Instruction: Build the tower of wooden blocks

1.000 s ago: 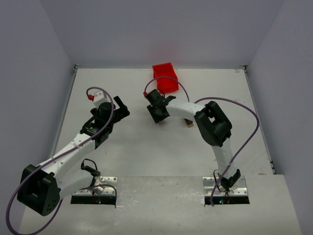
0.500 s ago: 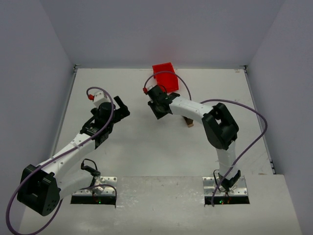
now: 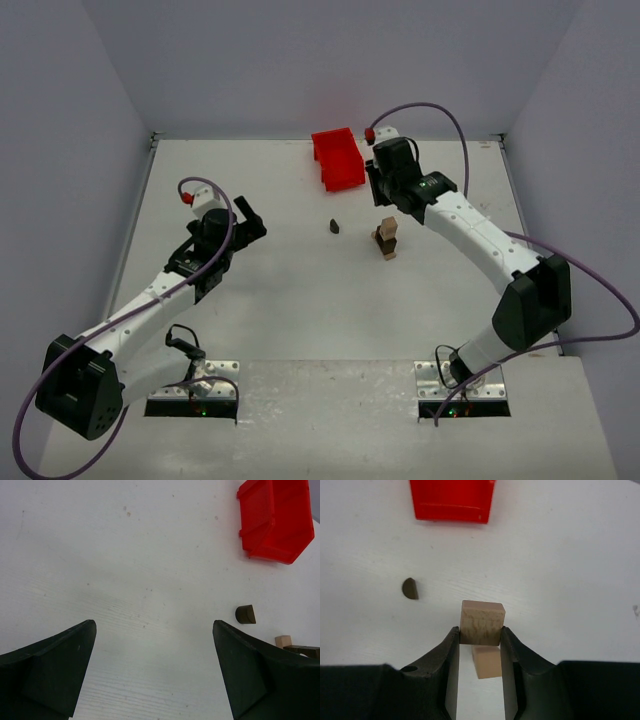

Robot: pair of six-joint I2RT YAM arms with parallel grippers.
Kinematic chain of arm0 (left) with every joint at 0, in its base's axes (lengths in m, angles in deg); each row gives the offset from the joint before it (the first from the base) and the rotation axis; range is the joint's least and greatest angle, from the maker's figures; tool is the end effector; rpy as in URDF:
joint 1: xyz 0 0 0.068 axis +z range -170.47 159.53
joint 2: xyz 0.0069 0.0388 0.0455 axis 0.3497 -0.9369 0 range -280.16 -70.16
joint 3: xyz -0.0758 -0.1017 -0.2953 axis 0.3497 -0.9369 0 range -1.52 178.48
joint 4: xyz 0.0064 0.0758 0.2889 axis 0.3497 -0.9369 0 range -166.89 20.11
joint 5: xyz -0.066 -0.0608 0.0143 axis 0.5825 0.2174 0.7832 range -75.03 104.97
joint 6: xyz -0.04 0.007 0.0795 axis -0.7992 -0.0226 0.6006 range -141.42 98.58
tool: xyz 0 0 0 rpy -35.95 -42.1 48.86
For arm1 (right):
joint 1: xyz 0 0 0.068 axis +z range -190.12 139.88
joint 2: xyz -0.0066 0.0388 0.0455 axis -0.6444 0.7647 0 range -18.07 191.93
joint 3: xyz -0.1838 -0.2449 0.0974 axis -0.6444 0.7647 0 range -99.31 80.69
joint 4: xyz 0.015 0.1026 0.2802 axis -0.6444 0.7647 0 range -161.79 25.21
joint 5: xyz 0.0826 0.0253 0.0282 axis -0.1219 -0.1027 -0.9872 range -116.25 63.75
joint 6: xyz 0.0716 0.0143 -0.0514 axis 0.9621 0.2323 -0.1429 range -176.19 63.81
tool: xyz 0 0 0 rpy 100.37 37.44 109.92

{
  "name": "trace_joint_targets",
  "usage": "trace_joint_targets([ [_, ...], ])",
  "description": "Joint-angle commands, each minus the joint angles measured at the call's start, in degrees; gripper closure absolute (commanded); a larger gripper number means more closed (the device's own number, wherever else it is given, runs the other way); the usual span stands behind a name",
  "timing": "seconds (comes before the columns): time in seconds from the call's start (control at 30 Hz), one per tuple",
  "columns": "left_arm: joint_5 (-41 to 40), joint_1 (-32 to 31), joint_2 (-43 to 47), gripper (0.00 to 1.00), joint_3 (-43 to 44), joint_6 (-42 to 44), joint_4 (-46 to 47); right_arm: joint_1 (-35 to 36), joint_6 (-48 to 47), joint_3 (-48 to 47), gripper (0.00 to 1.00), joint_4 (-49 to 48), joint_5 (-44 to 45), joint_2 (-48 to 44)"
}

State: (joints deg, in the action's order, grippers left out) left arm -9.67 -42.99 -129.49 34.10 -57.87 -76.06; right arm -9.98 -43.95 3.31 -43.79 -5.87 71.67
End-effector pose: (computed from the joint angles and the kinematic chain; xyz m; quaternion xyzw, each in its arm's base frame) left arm 0.2633 -0.0732 0.2511 -0.2086 0.8265 -0.0800 0.5168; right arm 0.3793 0.1882 0.3288 -0.0656 0.8940 -0.0004 0.4433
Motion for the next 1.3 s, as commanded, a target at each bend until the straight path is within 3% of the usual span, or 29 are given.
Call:
trace_joint_targets([
  [0.0,0.12,0.02,-0.08,0.0,0.68,0.41,2.57,-2.13,1.64,3.47,0.75,3.26,0.12,-2.13],
  [0.5,0.21,0.02,-0.57,0.0,0.46,0.41,2.88,-2.63,2.04,4.56,0.74,6.68,-6.41,-1.69],
  [1.27,1.36,0.02,-0.73,0.0,0.38,0.89,3.75,-2.72,-0.45,3.5,0.66,10.68,-6.53,-0.83],
])
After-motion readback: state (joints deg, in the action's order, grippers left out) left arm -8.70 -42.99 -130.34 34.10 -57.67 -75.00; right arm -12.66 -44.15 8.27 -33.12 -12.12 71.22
